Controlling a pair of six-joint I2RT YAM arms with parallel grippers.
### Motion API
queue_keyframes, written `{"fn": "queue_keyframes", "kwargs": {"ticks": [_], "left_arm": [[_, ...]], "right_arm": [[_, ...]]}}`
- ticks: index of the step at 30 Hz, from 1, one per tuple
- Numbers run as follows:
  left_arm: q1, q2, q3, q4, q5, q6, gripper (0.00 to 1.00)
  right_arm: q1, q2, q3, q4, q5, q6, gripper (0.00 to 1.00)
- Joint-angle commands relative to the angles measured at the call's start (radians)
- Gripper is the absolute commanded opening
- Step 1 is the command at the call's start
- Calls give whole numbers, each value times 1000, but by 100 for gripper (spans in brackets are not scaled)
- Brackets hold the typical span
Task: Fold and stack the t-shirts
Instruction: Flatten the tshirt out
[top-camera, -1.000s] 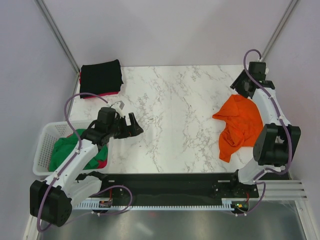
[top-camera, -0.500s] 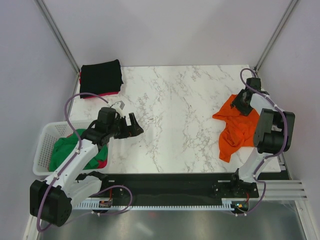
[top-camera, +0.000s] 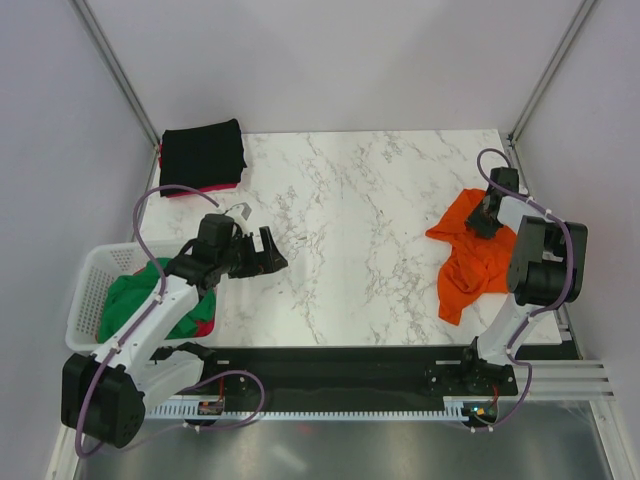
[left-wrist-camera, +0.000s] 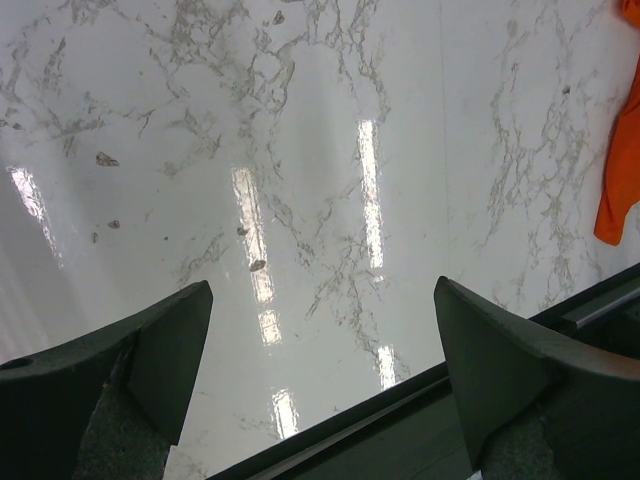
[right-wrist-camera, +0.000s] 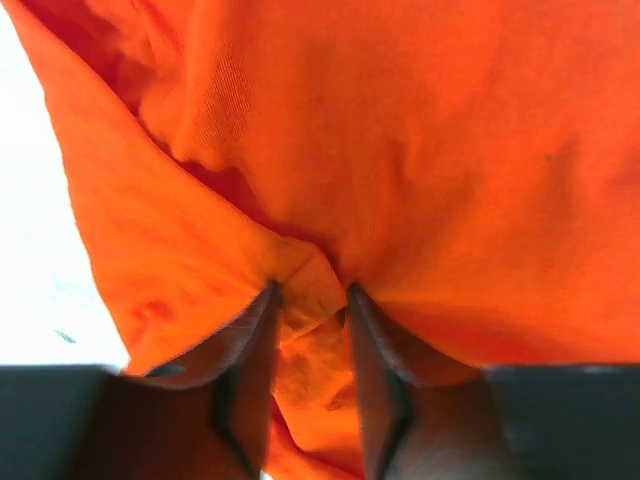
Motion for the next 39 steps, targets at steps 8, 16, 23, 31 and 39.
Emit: {"fn": "queue_keyframes", "kwargs": {"ticks": [8, 16, 23, 31, 39], "left_arm": [[-5, 6, 25, 7, 10, 51, 100], [-5, 8, 25, 6, 11, 50, 100], [-5, 9, 25, 4, 16, 50, 100], [-5, 12, 25, 6, 18, 51, 100], [-5, 17, 25, 6, 19, 51, 100]], "right_arm": [[-4, -11, -8, 52, -21, 14, 27], [-2, -37, 43, -10, 70, -10, 42], [-2, -45, 66, -13, 48, -10, 36], [-2, -22, 104, -25, 44, -13, 27], [-2, -7, 83, -16, 36, -15, 7]]}}
